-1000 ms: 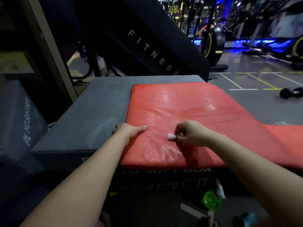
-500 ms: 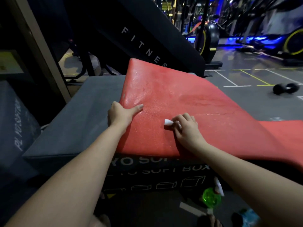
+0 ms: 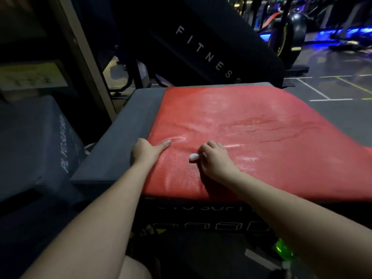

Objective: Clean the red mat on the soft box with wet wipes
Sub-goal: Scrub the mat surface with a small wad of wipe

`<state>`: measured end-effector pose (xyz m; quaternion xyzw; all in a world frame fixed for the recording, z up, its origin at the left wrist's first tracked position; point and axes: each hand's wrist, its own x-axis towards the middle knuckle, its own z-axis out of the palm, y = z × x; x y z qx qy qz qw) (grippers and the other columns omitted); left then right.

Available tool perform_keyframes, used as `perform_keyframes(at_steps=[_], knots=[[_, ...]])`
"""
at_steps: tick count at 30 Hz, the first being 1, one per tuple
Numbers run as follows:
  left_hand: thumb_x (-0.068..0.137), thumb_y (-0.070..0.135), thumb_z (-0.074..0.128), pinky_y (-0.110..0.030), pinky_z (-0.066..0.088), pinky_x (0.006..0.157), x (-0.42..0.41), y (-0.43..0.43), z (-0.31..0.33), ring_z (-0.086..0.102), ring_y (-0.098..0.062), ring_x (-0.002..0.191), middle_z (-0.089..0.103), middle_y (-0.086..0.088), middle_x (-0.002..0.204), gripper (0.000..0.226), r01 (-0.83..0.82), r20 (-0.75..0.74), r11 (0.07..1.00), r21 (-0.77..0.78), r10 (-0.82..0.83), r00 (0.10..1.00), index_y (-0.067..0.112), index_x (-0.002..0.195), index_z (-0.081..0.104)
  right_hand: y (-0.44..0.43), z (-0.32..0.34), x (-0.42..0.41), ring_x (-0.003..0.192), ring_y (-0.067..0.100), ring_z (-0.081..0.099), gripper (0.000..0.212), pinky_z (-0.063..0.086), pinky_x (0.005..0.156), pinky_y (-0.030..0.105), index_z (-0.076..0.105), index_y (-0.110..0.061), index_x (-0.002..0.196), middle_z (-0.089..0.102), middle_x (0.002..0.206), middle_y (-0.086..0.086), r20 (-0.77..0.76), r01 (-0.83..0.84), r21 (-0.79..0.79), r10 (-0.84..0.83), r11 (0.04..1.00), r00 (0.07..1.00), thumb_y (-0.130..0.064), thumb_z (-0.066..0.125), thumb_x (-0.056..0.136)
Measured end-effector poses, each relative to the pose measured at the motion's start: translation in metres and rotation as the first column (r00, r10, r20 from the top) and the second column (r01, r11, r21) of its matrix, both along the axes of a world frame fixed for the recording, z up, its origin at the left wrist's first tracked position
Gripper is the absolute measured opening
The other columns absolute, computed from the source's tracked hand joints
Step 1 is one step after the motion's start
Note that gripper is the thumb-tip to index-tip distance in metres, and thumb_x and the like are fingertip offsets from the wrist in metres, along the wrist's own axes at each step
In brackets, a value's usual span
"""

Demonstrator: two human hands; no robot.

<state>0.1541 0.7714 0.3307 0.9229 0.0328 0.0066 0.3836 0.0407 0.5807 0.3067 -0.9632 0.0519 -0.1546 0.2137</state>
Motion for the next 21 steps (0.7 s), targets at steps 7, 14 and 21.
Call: perform_keyframes(at_steps=[7, 14, 21], knots=[[0.090, 0.071, 0.056, -0.054, 0.036, 0.108, -0.005, -0.018, -0.011, 0.034, -0.040, 0.137, 0.039, -0.022, 0.147, 0.086, 0.025, 0.050, 0.894, 0.447, -0.053, 0.997, 0.006, 0.145, 0.040, -0.017, 0.032, -0.027, 0.088, 0.019, 0.059, 0.015, 0.034, 0.067, 0.016, 0.073, -0.017, 0.099, 0.063, 0.100, 0.003, -0.155, -0.256, 0.006, 0.254, 0.967, 0.955, -0.013, 0.063, 0.088], [0.105, 0.048, 0.042, -0.053, 0.028, 0.108, -0.018, -0.035, -0.010, 0.034, -0.039, 0.134, 0.038, -0.019, 0.145, 0.054, 0.128, 0.098, 0.814, 0.566, -0.221, 0.970, 0.012, 0.144, 0.045, -0.029, 0.046, -0.070, 0.077, 0.002, 0.061, 0.013, 0.045, 0.067, 0.009, 0.077, -0.028, 0.091, 0.068, 0.089, -0.011, -0.264, -0.412, 0.052, 0.410, 0.910, 0.873, -0.020, 0.076, 0.080], [0.104, 0.053, 0.039, -0.055, 0.027, 0.111, -0.021, -0.050, -0.008, 0.031, -0.038, 0.137, 0.034, -0.019, 0.150, 0.058, 0.190, 0.097, 0.825, 0.532, -0.282, 0.954, 0.015, 0.149, 0.041, -0.043, 0.052, -0.077, 0.075, 0.000, 0.062, 0.018, 0.045, 0.063, 0.013, 0.078, -0.032, 0.089, 0.068, 0.084, -0.012, -0.360, -0.436, 0.128, 0.451, 0.891, 0.817, -0.024, 0.082, 0.074]])
